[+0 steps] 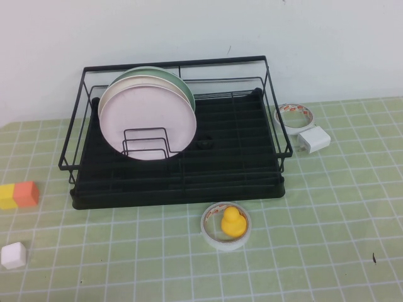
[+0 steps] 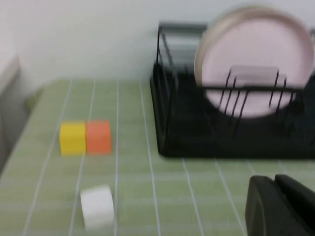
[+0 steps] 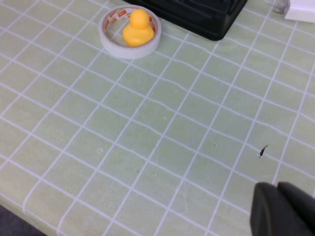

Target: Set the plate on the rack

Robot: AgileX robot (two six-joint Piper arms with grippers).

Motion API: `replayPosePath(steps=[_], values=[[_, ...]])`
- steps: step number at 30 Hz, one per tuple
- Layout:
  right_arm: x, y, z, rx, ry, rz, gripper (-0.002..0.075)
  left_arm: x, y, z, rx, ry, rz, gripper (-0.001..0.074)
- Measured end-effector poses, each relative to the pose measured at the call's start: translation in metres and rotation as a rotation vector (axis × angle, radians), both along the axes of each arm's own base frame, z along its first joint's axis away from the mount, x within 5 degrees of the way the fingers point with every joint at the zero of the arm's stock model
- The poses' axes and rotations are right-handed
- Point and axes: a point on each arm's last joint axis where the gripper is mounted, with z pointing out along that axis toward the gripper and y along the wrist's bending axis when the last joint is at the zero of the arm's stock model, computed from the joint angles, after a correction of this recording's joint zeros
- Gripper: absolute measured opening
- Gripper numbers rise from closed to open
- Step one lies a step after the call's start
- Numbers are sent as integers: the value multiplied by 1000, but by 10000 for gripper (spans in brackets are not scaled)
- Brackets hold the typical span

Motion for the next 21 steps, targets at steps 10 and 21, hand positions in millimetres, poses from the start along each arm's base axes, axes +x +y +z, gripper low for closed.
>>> replayPosePath(steps=[10, 21], values=[[0, 0, 0, 0, 0, 0, 0, -2, 0, -9, 1, 107, -4, -1], [0, 0, 0, 0, 0, 0, 0, -3, -2, -9, -6, 113, -22, -1]])
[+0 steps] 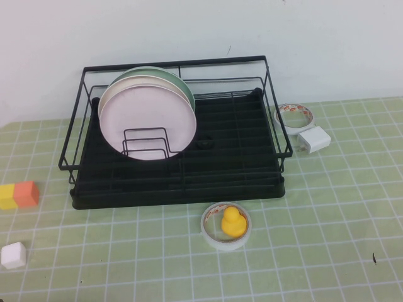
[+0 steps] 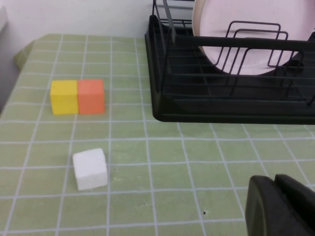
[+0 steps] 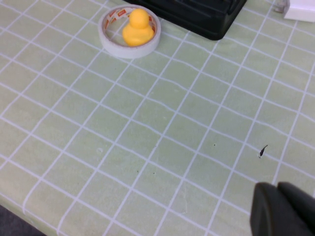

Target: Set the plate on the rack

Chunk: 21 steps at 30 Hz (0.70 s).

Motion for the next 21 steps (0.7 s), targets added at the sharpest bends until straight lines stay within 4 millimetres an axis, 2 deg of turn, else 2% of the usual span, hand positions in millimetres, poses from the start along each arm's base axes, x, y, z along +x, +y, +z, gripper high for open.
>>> replayPosePath(steps=[21], values=[[0, 0, 0, 0, -1, 0, 0, 0, -1, 0, -11, 5, -3, -1]])
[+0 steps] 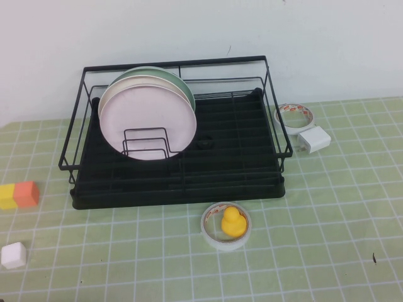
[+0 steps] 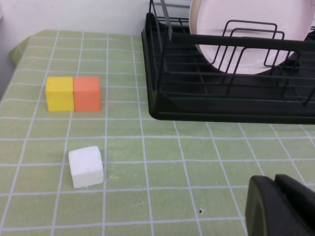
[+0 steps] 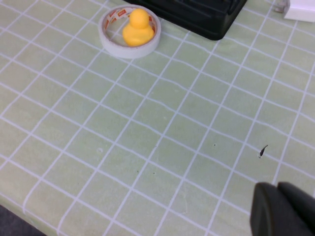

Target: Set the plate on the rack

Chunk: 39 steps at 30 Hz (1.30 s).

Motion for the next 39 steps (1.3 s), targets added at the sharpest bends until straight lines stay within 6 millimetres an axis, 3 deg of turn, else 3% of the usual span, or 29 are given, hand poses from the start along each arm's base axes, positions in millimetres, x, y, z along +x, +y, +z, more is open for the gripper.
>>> replayPosePath(steps=[8, 15, 22, 29, 39], values=[[-3, -7, 3, 1, -45, -59, 0, 0, 0, 0, -3, 0, 0, -1], [-20, -24, 5, 27, -226, -284, 0, 0, 0, 0, -5, 1, 0, -1], [-24, -32, -29, 42, -401, -438, 0, 0, 0, 0, -9, 1, 0, -1], [-17, -33, -86, 23, -289, -456, 0, 0, 0, 0, -19, 2, 3, -1], [-15, -34, -84, 37, -350, -463, 0, 0, 0, 0, -24, 5, 2, -1]])
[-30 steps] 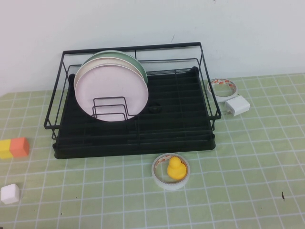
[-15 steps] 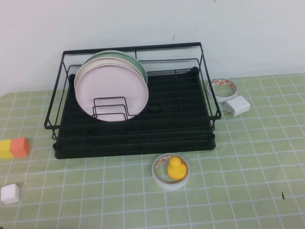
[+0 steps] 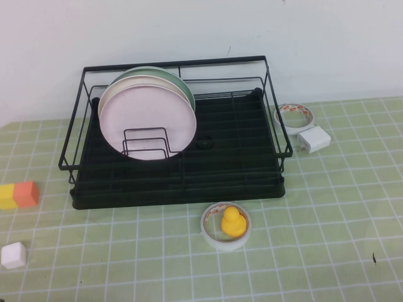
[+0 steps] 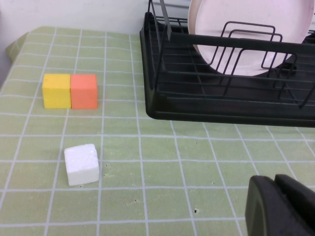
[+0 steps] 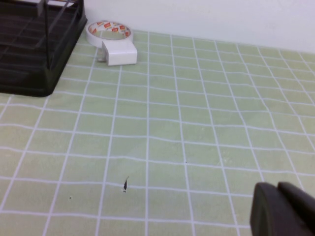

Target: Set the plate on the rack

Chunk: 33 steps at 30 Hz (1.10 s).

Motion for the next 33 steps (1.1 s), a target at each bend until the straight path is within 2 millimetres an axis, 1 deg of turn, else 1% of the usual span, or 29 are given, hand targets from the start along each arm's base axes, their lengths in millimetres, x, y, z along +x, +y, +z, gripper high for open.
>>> replayPosePath(steps=[7, 12, 22, 33], values=[[0, 0, 0, 5, -2, -2, 0, 0, 0, 0, -2, 0, 0, -1], [0, 0, 0, 62, 1, -22, 0, 0, 0, 0, -2, 0, 0, -1], [0, 0, 0, 107, 0, -38, 0, 0, 0, 0, -2, 0, 0, -1], [0, 0, 0, 106, 1, -38, 0, 0, 0, 0, -2, 0, 0, -1]])
